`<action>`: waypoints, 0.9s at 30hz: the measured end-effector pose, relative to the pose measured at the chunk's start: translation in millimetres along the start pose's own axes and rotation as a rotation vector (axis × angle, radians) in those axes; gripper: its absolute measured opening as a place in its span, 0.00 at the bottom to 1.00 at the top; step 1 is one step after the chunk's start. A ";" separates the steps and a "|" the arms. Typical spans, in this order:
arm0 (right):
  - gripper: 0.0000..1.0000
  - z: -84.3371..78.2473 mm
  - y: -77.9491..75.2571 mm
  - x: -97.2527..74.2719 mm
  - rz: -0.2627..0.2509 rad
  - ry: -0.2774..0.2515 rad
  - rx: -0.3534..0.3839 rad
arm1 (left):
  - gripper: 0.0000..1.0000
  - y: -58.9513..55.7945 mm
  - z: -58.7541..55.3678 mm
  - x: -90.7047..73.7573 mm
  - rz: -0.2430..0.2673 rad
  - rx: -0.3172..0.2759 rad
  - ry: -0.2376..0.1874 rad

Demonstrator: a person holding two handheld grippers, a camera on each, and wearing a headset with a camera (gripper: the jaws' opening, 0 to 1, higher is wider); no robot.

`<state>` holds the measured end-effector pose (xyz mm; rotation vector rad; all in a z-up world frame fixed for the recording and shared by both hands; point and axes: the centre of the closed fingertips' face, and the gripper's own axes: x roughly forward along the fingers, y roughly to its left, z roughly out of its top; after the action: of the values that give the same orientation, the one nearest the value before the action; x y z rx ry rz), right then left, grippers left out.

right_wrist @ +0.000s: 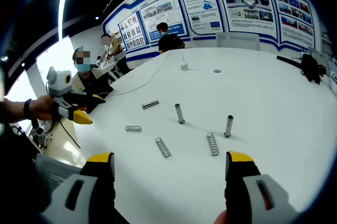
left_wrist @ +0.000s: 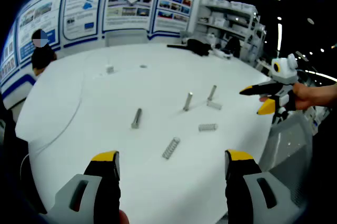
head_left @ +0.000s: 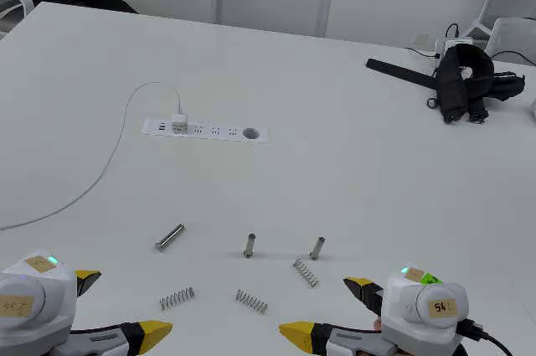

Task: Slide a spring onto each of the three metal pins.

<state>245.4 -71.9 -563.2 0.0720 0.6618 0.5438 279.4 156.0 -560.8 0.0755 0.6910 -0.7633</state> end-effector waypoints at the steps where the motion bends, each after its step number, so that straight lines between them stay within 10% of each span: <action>1: 0.88 -0.8 0.2 0.3 0.001 0.002 0.001 | 0.83 0.7 -0.3 0.5 0.000 0.000 0.000; 27: 0.89 -7.0 1.3 1.9 0.006 0.032 0.006 | 0.85 1.1 -2.3 3.0 -0.013 0.002 0.018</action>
<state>241.8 -70.6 -569.5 0.0713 0.6947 0.5501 280.4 155.7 -564.6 0.0797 0.7081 -0.7762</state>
